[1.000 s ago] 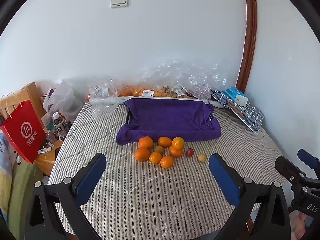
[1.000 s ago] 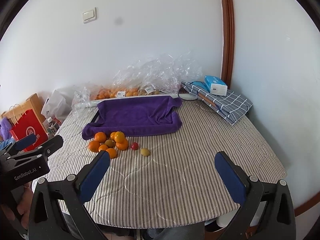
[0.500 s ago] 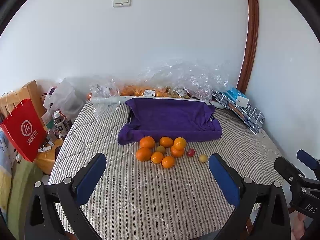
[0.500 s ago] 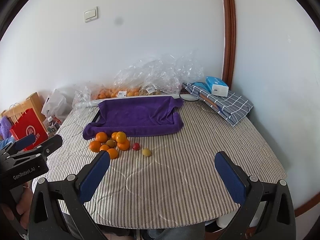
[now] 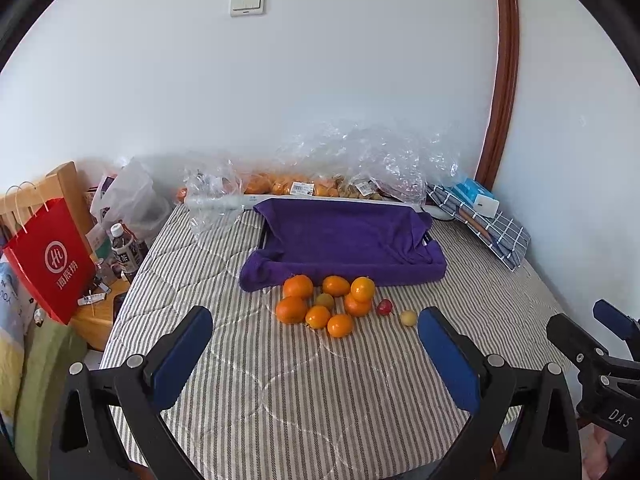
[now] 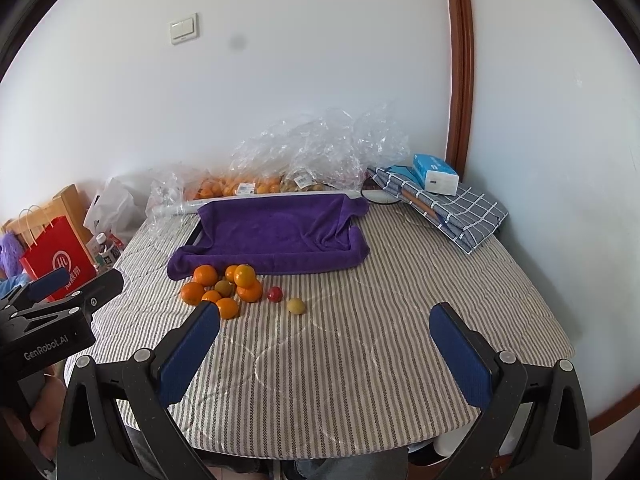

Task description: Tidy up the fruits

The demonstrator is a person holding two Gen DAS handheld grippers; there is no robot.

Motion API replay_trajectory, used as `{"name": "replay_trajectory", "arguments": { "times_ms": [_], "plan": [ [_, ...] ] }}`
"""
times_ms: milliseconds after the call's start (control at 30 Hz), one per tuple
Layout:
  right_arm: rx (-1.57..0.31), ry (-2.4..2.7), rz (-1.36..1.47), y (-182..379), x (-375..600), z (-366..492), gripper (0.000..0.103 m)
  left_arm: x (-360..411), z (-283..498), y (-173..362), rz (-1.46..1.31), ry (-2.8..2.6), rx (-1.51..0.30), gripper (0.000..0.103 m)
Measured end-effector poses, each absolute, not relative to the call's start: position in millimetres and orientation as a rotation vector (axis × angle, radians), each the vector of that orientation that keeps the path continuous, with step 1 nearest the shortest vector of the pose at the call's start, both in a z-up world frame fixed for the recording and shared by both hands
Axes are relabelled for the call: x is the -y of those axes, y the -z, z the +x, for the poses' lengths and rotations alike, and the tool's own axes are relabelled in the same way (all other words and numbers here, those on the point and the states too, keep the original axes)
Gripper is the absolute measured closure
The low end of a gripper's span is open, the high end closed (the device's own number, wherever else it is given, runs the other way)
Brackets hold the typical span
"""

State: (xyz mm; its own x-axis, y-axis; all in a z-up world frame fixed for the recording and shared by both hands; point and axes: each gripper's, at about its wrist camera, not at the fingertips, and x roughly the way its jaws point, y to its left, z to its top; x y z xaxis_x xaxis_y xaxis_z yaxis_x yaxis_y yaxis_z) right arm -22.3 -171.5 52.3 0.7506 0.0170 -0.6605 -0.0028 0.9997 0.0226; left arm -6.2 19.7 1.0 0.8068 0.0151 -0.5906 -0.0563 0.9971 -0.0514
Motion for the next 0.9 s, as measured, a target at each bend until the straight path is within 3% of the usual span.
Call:
{"name": "replay_trajectory", "arguments": {
  "times_ms": [900],
  "plan": [
    [-0.729, -0.005, -0.016, -43.6, 163.9, -12.2, 0.000, -26.9, 7.0, 7.3, -0.083, -0.032, -0.650, 0.000]
  ]
}}
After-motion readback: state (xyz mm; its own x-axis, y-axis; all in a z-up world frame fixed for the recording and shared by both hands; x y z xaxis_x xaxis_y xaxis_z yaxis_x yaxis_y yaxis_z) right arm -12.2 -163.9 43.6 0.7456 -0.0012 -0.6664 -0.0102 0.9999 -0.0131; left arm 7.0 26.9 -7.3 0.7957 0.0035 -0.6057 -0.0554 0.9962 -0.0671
